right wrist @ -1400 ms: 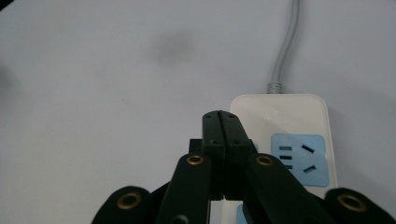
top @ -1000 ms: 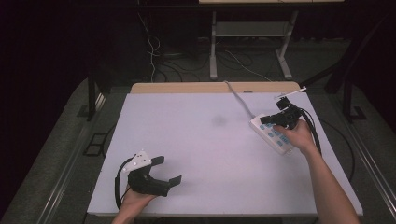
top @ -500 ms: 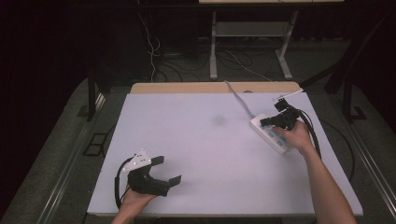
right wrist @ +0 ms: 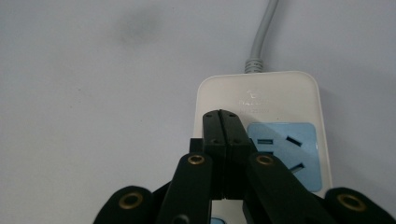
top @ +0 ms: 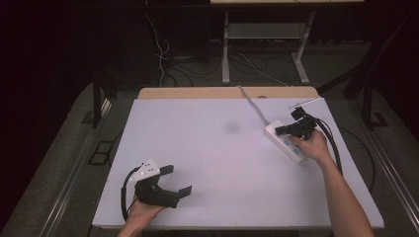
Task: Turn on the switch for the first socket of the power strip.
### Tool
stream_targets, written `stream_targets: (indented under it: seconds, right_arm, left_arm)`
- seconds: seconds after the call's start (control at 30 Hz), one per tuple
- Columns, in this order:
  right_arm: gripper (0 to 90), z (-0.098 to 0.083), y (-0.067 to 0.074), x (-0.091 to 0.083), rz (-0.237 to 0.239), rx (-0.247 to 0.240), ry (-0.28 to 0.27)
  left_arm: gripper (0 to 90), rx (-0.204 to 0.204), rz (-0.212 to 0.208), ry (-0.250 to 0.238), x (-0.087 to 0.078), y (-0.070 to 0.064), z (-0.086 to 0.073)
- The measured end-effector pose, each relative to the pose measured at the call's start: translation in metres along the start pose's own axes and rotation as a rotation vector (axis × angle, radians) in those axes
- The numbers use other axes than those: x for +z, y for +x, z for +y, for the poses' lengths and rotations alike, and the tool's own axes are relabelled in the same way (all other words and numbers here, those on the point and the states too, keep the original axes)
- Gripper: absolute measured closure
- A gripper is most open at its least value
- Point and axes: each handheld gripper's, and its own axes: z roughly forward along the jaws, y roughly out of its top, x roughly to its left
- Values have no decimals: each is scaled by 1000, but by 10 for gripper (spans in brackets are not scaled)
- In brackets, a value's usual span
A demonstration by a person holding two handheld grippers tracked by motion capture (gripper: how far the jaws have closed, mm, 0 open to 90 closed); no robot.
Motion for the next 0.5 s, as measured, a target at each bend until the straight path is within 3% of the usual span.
stream_targets:
  seconds: [0.5]
  right_arm:
    - [900,-2,-1,1,4,-18,-7]
  left_arm:
    - [0,3,-4,5,0,-1,0]
